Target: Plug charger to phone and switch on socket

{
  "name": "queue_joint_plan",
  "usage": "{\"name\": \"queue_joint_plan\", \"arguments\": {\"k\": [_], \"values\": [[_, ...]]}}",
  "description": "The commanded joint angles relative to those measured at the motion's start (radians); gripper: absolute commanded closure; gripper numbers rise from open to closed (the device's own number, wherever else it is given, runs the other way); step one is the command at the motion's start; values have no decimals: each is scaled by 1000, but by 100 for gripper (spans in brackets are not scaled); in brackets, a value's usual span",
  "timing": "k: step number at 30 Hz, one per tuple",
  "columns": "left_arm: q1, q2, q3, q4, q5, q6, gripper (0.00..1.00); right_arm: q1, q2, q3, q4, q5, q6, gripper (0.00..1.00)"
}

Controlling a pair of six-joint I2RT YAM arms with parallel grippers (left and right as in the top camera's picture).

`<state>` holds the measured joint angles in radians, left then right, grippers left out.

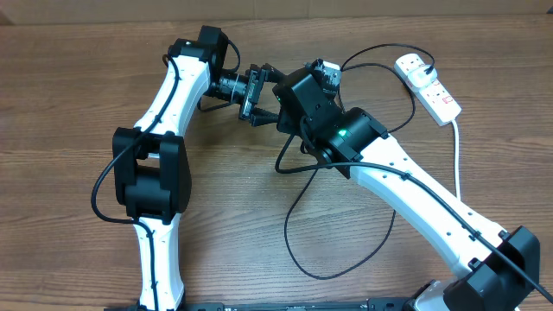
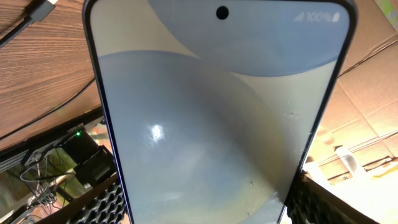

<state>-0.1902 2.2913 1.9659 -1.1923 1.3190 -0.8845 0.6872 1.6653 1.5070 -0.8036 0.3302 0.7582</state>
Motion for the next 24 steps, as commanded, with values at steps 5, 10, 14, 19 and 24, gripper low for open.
{"name": "queue_joint_plan", "arguments": {"k": [5,10,14,19,24], "values": [[-6,3,27,0,32,-6,27,0,-2,24,6,16,-3,91],[-7,3,27,0,32,-6,26,0,-2,24,5,16,-3,96],[-6,3,27,0,31,-2,25,0,-2,24,6,17,-3,96],[-6,3,27,31,28,16,6,0,-2,24,6,34,-3,96],[6,3,27,79,-137,10,0,-4,-2,24,1,66,-2,96]]}}
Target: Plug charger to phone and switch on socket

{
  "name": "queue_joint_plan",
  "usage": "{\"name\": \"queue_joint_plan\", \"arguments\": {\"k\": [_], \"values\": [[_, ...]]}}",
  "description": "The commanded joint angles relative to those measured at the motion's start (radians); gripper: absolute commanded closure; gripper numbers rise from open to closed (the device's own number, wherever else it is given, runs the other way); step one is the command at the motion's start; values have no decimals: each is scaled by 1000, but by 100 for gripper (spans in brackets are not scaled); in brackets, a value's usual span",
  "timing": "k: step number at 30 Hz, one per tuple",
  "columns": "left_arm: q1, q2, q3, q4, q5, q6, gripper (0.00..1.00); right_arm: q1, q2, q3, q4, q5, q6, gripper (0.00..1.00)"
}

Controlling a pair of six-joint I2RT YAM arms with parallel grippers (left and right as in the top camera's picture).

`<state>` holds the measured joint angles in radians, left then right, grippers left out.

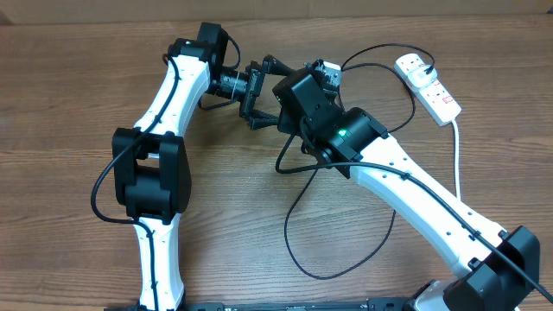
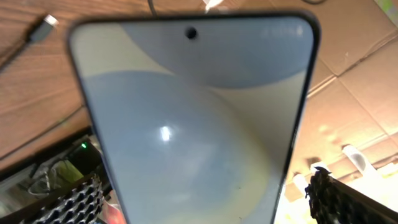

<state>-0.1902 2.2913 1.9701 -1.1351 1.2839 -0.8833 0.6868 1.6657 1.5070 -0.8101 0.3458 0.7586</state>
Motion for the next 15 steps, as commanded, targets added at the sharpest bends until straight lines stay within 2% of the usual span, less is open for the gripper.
{"name": "queue_joint_plan", "arguments": {"k": [1,3,4,9,13,15], "values": [[19,3,23,54,-139,39,0,-4,-3,24,-4,80,8,96],[44,3,23,70,-150,137,0,-5,-3,24,-26,127,25,96],[68,3,23,64,-150,256,0,-14,-3,24,-38,135,28,96],[114,-1,23,-21,-150,598,0,-57,-3,24,-68,132,57,96],[123,-53,24,-135,-171,787,7,-89,-3,21,-83,114,57,96],[125,-108,24,-173,-241,822,8,-103,-2,14,-81,95,58,96]]}}
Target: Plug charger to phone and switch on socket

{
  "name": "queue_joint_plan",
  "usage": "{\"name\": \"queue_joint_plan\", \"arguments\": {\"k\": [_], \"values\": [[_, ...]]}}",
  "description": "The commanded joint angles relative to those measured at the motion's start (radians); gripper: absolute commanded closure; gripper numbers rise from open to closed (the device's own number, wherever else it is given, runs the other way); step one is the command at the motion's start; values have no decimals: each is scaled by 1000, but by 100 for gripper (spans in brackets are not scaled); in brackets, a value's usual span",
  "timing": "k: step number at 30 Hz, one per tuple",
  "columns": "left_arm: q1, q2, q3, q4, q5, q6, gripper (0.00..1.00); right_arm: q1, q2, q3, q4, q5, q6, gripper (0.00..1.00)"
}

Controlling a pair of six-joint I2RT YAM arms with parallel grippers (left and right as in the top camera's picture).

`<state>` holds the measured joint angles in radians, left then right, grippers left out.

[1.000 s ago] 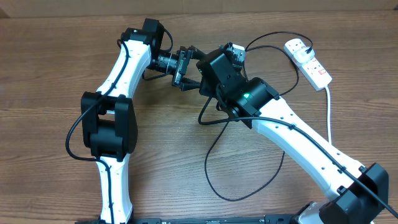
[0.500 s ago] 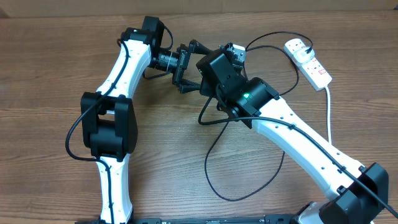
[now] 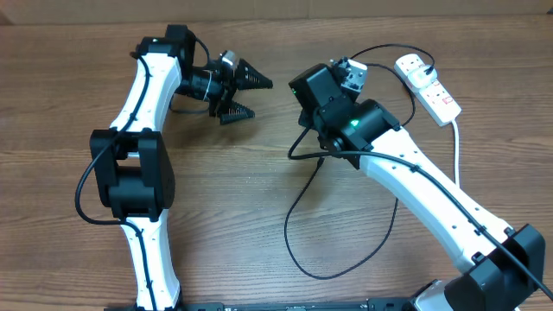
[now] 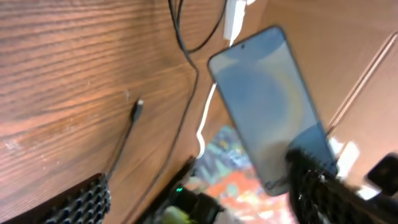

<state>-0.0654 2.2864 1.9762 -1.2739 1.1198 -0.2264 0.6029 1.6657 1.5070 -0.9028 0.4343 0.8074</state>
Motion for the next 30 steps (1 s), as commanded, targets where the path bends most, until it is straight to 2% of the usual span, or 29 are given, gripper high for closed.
{"name": "queue_joint_plan", "arguments": {"k": [1,4,7,9,15,19,22,26,28,30], "values": [[0,-135,17,-47,-117,179,8,-25,-2,8,17,1,13,96],[-14,-271,17,-78,-296,196,4,-46,-2,-17,26,-6,61,96],[-27,-376,17,-113,-407,193,2,-58,-1,-23,33,-34,61,96],[-33,-477,17,-179,-534,193,0,-60,-1,-23,34,-35,61,96],[-34,-646,15,-325,-660,158,0,-60,-1,-23,33,-52,61,96],[-34,-756,-32,-362,-713,136,0,-60,-1,-23,35,-63,61,96],[-34,-870,-142,-345,-721,134,0,-60,-1,-23,37,-68,61,96],[-33,-1020,-352,-280,-814,80,0,-60,-1,-23,38,-74,61,96],[-33,-1117,-510,-202,-805,67,0,-60,-1,-23,40,-75,61,96],[-33,-1177,-629,-114,-809,4,0,-60,-1,-23,56,-97,61,96]]}}
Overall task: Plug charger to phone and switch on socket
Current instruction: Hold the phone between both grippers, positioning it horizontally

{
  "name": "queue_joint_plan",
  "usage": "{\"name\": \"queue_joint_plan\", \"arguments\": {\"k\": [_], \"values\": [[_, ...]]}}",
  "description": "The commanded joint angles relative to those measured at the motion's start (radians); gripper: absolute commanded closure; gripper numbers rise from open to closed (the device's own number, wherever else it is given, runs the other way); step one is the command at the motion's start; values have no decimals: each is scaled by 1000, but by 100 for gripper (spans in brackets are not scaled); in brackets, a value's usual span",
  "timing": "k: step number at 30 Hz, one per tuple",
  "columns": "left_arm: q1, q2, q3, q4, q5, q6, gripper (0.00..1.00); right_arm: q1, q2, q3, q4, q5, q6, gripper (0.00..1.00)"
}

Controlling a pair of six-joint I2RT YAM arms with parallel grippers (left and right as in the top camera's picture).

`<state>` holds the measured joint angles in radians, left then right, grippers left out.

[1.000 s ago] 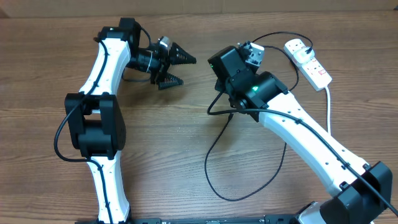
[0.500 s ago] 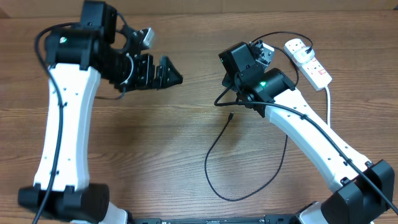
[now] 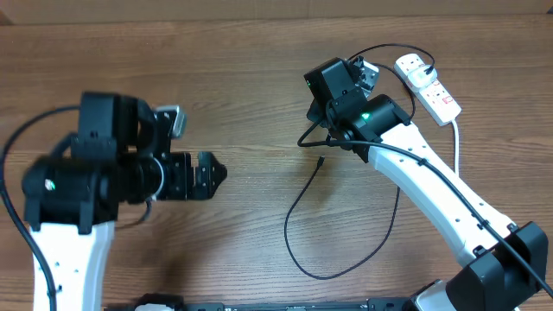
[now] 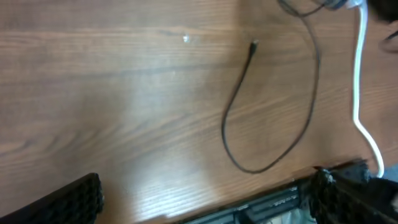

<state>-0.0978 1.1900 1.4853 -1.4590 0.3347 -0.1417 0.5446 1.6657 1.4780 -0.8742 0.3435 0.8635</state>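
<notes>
In the overhead view my right gripper [image 3: 366, 72] hangs near the back of the table, beside the white socket strip [image 3: 429, 84]. It looks shut on the phone [image 3: 370, 67], which shows only as a small grey sliver. The black charger cable [image 3: 298, 216] loops over the table, and its free plug [image 3: 320, 161] lies on the wood below the right wrist. In the left wrist view the plug [image 4: 254, 44] is far off. My left gripper [image 3: 207, 175] is open and empty over the left part of the table, its fingertips [image 4: 81, 196] wide apart.
A white lead [image 4: 359, 81] runs from the socket strip down the right side of the table. The left arm's bulky body [image 3: 86, 186] sits high over the left side. The table's front edge [image 4: 273, 193] shows in the left wrist view.
My left arm has drawn back from the table's rear to the left middle, and its camera now faces down at the wood and cable. The right gripper has shifted slightly right, towards the socket strip.
At first my left gripper was closed up against the phone beside the right gripper at the table's rear. Then its jaws stood open around the phone. Then it was clear to the left, with the right gripper holding the phone. Now it is far back, empty.
</notes>
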Motion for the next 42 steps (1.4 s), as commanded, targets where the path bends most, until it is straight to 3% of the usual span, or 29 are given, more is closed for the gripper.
{"name": "queue_joint_plan", "arguments": {"k": [1,8,12,16,17,23,27,31,42], "values": [[-1,-99,-190,114,-29,-117,0,-2,-1,6,37,-25,5,96],[-1,-39,-411,445,-10,-465,0,-2,-1,6,98,-127,5,96],[-2,53,-413,602,108,-569,0,-2,-1,6,161,-245,13,96],[-2,146,-413,786,219,-800,0,-2,-1,6,166,-304,235,96],[-2,169,-413,821,225,-905,4,-2,-1,6,166,-319,277,96],[-2,206,-413,872,232,-1279,8,-2,-1,6,166,-437,434,96],[-2,206,-413,928,278,-1453,9,-2,-1,6,166,-531,619,96],[-2,206,-413,949,288,-1629,16,-2,-1,6,167,-659,713,96],[-2,206,-413,989,367,-1707,20,-2,-1,6,213,-848,797,96]]}}
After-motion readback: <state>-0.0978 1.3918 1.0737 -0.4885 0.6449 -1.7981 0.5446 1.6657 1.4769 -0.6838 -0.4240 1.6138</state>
